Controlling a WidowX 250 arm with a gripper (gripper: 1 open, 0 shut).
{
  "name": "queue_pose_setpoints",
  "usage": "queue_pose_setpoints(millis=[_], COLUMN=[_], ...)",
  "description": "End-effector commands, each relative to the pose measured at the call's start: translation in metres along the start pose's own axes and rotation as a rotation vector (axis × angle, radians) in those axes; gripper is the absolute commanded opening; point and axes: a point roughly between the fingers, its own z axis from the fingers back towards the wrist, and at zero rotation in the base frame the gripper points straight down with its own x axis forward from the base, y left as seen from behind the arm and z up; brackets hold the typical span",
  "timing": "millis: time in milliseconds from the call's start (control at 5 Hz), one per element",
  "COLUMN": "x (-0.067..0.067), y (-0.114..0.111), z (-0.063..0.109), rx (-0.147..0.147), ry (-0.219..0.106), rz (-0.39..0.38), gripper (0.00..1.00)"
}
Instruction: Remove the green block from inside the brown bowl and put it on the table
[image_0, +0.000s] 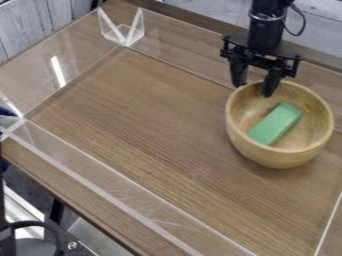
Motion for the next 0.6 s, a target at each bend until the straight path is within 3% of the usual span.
queue_pose_setpoints(millis=[0, 400], x=[0.0127, 0.0071], y=[-0.0025, -0.0034], z=[0.0149, 0.0088], rx=[-0.015, -0.021], ry=[-0.081, -0.089], rz=[-0.006, -0.007], gripper=[0.00, 0.00])
